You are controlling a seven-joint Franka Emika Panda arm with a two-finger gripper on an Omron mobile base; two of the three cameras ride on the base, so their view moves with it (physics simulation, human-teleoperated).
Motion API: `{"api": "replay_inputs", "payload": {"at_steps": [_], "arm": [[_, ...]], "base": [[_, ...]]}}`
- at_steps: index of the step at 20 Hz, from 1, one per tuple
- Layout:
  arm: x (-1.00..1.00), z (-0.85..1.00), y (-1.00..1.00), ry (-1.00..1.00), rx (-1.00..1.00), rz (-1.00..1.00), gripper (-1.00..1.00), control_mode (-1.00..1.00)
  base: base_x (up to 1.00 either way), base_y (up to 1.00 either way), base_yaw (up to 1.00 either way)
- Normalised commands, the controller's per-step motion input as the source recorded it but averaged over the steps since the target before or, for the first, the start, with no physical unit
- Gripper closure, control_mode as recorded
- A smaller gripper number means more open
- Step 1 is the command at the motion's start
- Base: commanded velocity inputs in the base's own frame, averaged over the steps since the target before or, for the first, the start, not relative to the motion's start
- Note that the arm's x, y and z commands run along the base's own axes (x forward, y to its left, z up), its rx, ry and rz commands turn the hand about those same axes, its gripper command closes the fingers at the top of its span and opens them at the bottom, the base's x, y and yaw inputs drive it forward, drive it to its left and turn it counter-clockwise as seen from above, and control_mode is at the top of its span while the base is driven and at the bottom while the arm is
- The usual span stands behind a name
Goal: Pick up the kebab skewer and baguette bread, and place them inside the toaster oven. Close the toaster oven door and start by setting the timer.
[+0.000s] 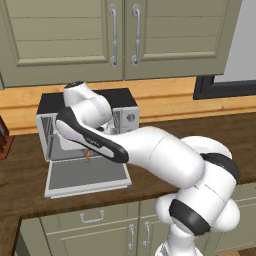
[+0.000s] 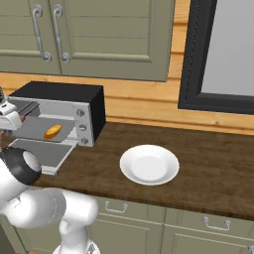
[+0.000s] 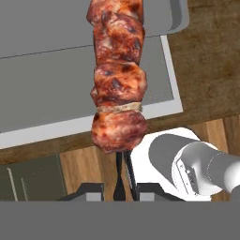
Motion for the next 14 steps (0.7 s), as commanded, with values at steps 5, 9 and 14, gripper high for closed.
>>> {"api": "replay_inputs", "payload": {"at_steps": [5, 9, 14], "arm": [[0.19, -0.36, 0.06, 0.00, 0.04, 0.00, 1.00, -1.00], [0.24, -0.32, 0.00, 0.00, 0.07, 0.00, 1.00, -1.00], [0.28, -0.21, 0.00, 0.00, 0.07, 0.00, 1.00, -1.00]], "base": [[0.00, 0.00, 0.00], [0.00, 0.00, 0.00], [0.00, 0.00, 0.00]]}}
